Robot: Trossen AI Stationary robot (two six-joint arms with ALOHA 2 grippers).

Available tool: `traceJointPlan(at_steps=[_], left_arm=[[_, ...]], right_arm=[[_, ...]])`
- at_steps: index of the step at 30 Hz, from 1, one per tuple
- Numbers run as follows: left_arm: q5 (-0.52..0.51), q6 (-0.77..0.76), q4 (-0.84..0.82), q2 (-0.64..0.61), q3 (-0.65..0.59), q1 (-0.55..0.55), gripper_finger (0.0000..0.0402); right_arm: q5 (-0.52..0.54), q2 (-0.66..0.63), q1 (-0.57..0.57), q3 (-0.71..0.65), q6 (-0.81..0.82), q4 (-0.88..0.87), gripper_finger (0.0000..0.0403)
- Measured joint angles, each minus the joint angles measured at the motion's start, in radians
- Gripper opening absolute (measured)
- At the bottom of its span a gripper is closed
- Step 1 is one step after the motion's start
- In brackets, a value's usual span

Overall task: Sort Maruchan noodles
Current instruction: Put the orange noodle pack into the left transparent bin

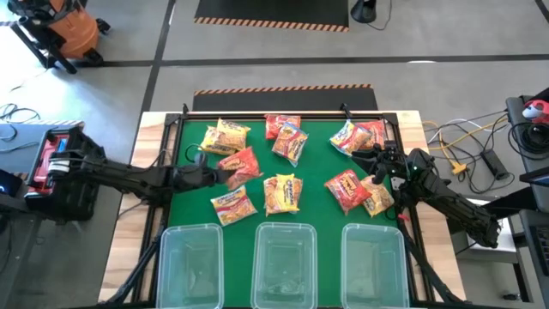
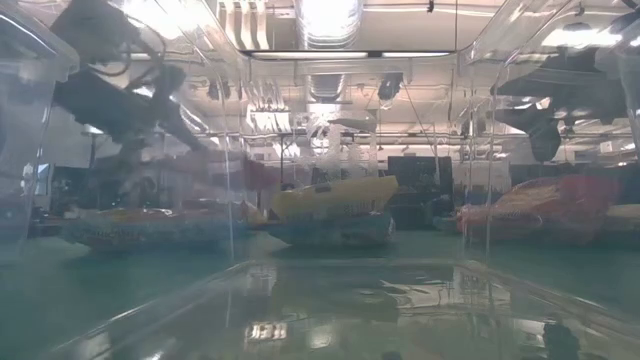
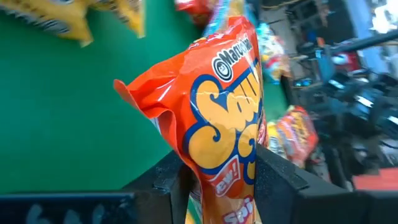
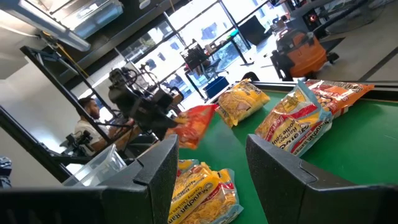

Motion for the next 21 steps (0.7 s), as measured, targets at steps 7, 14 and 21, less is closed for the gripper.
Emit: traceJointPlan(at_steps=[7, 14, 21], left_arm=[[0.135, 0.162, 0.078, -0.08, 0.0, 0.0, 0.0117], [0.367, 0.319, 0.105, -0.167, 0.0, 0.0, 0.0116], [0.471, 0.318, 0.11, -0.231, 0.006, 0.0, 0.0116]], right_arm=[[0.0, 0.0, 0.0, 0.0, 0.0, 0.0, 0.0178], [0.0, 0.0, 0.0, 0.0, 0.0, 0.0, 0.0178], [0.0, 0.0, 0.0, 0.0, 0.0, 0.0, 0.0178]])
